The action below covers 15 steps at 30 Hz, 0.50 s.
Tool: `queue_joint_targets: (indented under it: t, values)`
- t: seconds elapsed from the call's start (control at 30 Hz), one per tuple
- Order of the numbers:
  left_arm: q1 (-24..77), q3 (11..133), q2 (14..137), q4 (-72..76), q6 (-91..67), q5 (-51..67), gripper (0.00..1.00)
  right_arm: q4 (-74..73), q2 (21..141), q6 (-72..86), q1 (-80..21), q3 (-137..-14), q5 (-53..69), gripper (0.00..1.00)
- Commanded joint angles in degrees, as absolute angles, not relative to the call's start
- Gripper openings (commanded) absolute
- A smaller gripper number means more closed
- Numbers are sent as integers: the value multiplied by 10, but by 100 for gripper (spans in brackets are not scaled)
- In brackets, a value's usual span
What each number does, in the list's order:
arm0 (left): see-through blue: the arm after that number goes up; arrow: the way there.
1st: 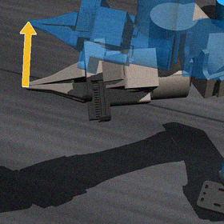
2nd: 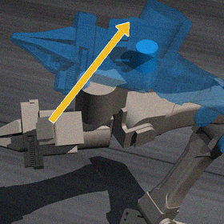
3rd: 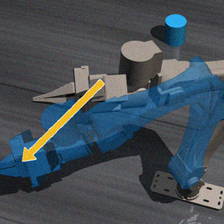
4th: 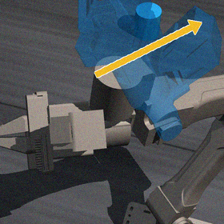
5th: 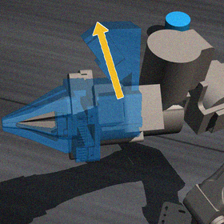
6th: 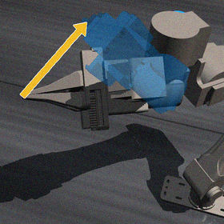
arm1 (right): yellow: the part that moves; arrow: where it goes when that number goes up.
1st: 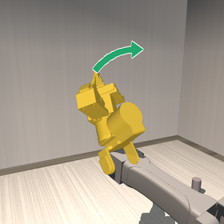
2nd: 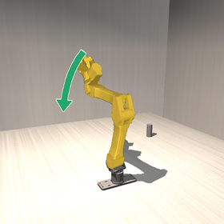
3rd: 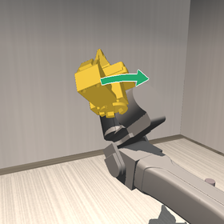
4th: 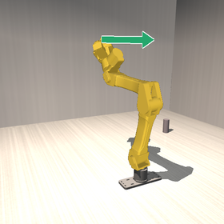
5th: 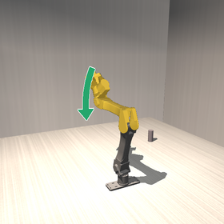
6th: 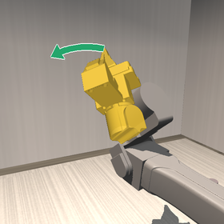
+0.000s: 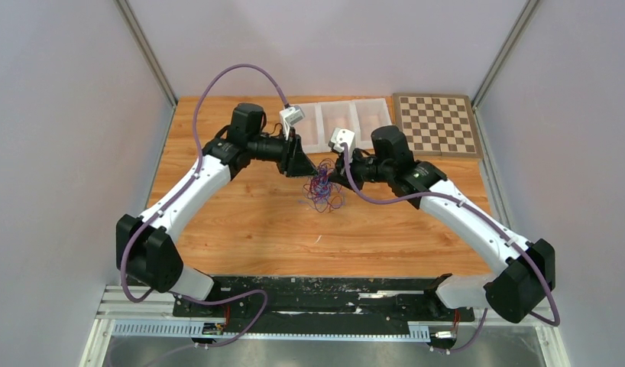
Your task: Untangle the cables
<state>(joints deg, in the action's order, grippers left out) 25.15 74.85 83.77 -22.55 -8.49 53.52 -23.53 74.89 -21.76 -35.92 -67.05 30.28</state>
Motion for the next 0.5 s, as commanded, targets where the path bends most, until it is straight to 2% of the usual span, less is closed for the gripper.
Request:
queue_joint_targets:
  t: [0.0, 0.1, 0.2, 0.27, 0.3, 0.33, 0.4, 0.47]
  values:
    - [254, 717, 826, -207, -101, 585, 54, -221, 724, -227, -359, -656, 281, 0]
    - [264, 700, 830, -174, -123, 594, 59, -217, 723, -223, -359, -654, 279, 0]
    - [272, 698, 845, -179, -119, 599, 56, -216, 722, -220, -359, -658, 271, 0]
    - [273, 696, 851, -183, -116, 589, 35, -216, 719, -219, -359, -658, 271, 0]
    - [268, 697, 850, -193, -109, 578, 17, -217, 715, -219, -360, -656, 266, 0]
    - [264, 697, 845, -196, -108, 573, 4, -221, 711, -223, -358, -652, 256, 0]
    - [243, 693, 829, -194, -115, 562, 0, -235, 703, -238, -349, -639, 229, 0]
    - [209, 685, 812, -195, -126, 558, 0, -258, 695, -259, -325, -617, 197, 0]
